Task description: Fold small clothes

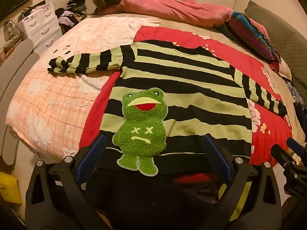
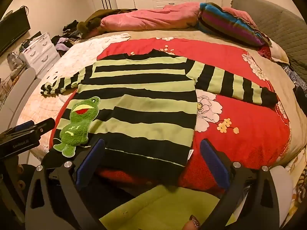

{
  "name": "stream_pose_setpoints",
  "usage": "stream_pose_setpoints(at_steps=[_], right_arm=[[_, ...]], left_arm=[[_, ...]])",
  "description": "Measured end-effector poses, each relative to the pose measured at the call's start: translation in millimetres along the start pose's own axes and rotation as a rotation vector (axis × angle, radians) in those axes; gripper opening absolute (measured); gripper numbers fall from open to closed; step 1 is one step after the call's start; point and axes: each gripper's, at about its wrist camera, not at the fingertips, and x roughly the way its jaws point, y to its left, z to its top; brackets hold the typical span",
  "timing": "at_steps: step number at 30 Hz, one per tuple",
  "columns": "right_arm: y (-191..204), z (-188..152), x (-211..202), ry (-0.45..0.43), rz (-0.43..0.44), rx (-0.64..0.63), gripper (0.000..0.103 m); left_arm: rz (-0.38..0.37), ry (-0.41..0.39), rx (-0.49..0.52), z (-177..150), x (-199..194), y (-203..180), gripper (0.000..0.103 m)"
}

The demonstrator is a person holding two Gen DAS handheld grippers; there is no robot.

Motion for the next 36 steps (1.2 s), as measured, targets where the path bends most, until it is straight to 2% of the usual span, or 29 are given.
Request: stream_pose_setpoints(at_steps=[36], right_arm=[[2.5,-2.7,3.6,0.0,0.002,-0.007,0.099]], left_arm=[[0.008,-0.014,0.009,1.9,-6.1,-6.4,0.094]])
